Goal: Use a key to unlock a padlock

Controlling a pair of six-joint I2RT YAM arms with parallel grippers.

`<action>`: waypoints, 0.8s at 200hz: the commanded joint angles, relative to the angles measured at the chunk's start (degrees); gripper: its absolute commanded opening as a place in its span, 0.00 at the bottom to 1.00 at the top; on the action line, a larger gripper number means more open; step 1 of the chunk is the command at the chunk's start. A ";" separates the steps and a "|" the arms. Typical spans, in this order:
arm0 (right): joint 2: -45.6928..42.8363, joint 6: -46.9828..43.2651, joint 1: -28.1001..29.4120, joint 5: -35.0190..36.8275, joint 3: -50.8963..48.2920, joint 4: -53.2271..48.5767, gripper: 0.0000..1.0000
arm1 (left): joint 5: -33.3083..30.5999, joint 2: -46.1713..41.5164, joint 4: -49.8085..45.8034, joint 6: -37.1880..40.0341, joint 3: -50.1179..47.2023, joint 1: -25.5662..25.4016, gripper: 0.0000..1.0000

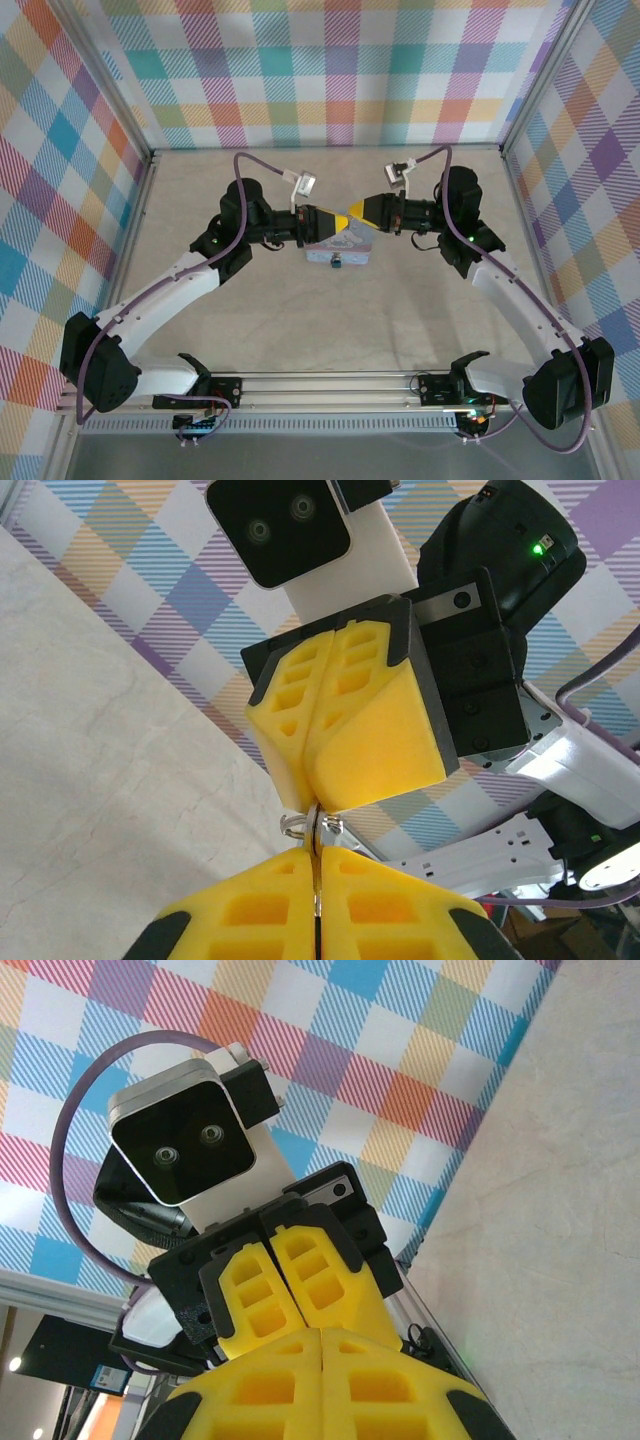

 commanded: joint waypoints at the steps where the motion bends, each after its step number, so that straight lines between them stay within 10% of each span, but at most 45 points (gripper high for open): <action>1: -1.06 0.17 0.59 -0.85 -0.48 2.69 0.00 | 0.84 0.74 2.14 0.46 0.27 -1.48 0.05; 105: -2.03 0.27 0.58 0.31 -1.32 3.67 0.00 | 0.46 1.00 1.33 0.96 0.14 -2.45 0.07; 160: -2.20 -0.10 0.59 0.93 -1.48 3.20 0.00 | -1.10 0.14 1.98 0.51 -0.48 -2.45 0.25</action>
